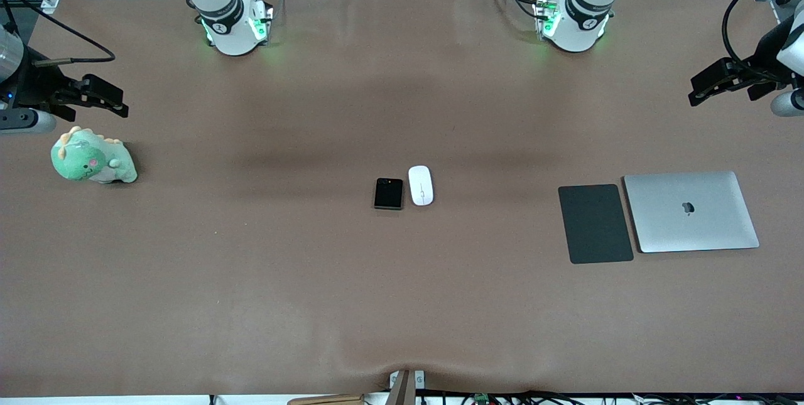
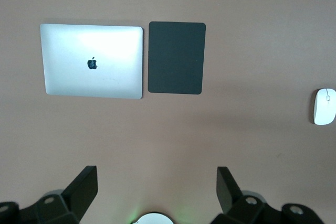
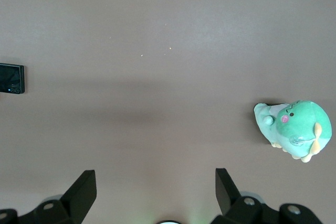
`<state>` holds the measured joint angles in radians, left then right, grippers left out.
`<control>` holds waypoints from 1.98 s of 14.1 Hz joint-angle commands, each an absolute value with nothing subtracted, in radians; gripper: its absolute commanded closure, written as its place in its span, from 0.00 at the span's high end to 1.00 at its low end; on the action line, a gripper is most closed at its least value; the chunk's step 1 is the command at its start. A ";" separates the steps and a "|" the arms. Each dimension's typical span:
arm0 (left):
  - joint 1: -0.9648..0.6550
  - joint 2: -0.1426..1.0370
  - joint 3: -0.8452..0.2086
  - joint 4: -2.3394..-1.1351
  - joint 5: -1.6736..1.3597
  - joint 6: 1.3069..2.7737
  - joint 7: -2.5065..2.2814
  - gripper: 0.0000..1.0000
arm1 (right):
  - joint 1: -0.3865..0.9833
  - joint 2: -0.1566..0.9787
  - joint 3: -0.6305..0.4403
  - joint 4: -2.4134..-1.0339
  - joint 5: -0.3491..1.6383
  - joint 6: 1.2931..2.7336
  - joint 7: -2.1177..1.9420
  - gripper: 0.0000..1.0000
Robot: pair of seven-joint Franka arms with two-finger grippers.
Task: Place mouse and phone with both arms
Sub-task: 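Move the left gripper from the mouse pad toward the white mouse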
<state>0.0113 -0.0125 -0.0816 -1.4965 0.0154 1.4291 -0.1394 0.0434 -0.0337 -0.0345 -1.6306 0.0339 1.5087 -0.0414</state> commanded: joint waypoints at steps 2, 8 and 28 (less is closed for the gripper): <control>0.020 -0.008 -0.083 -1.477 0.015 1.420 -0.112 1.00 | 0.046 -0.040 -0.032 -1.632 0.023 1.511 -0.037 1.00; 0.005 0.072 -0.086 -1.447 0.012 1.424 -0.114 1.00 | 0.048 -0.037 -0.032 -1.632 0.023 1.517 -0.037 1.00; -0.442 0.682 -0.123 -1.465 0.011 2.143 -0.604 1.00 | 0.061 -0.031 -0.031 -1.638 0.025 1.526 -0.032 1.00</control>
